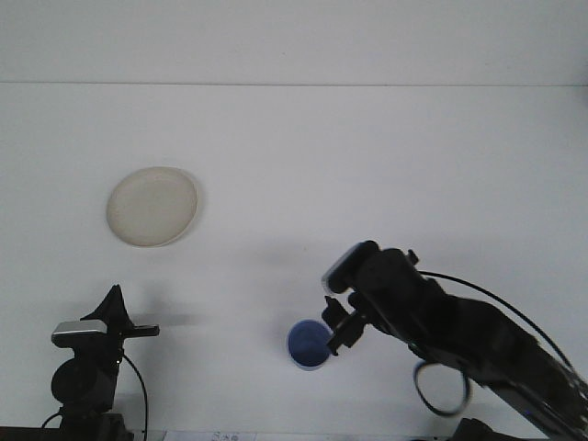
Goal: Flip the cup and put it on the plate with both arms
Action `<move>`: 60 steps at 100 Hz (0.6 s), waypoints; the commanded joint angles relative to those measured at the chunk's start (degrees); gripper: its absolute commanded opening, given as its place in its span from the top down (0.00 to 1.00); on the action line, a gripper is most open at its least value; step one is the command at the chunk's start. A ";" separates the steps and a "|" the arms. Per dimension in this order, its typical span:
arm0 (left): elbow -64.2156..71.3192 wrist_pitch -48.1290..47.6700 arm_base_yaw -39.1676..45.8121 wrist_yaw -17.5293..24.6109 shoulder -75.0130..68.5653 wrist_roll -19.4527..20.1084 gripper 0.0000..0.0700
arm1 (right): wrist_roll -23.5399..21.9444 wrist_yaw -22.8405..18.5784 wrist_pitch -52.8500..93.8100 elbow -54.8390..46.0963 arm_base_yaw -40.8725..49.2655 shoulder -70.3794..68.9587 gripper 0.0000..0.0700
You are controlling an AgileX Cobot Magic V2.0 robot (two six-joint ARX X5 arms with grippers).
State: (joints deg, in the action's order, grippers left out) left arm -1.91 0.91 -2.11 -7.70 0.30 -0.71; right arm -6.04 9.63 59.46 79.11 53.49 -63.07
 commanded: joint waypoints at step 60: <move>1.09 0.92 0.07 -0.15 -0.13 -11.61 0.98 | -1.70 11.34 -29.03 -45.44 4.83 48.13 0.39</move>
State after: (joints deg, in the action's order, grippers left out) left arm -1.91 0.93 -2.11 -7.70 0.30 -3.25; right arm -7.33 20.99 31.09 33.23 57.65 -15.46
